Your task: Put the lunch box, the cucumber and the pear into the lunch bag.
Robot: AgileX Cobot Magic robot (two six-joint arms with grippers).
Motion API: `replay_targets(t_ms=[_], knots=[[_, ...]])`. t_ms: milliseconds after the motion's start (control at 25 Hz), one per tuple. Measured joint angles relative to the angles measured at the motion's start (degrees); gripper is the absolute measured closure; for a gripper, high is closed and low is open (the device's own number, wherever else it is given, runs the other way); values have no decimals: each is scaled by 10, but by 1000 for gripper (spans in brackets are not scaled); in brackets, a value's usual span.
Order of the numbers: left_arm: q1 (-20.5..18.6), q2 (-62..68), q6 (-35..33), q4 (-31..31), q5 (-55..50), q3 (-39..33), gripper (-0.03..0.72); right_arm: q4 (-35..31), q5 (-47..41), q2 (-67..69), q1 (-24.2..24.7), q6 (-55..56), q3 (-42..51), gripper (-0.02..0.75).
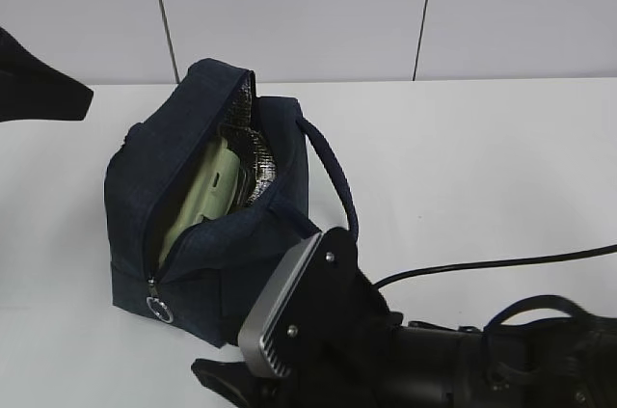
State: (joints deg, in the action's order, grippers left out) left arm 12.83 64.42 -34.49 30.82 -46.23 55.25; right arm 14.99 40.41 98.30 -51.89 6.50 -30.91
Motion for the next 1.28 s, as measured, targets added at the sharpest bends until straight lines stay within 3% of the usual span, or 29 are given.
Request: replay_targets(t_ms=[480, 1280], knots=[[0, 0, 0, 0, 1, 0, 412, 17, 43, 124, 0, 4, -101, 437], [0, 0, 0, 8, 3, 0, 438, -73, 45, 180, 0, -65, -141, 439]])
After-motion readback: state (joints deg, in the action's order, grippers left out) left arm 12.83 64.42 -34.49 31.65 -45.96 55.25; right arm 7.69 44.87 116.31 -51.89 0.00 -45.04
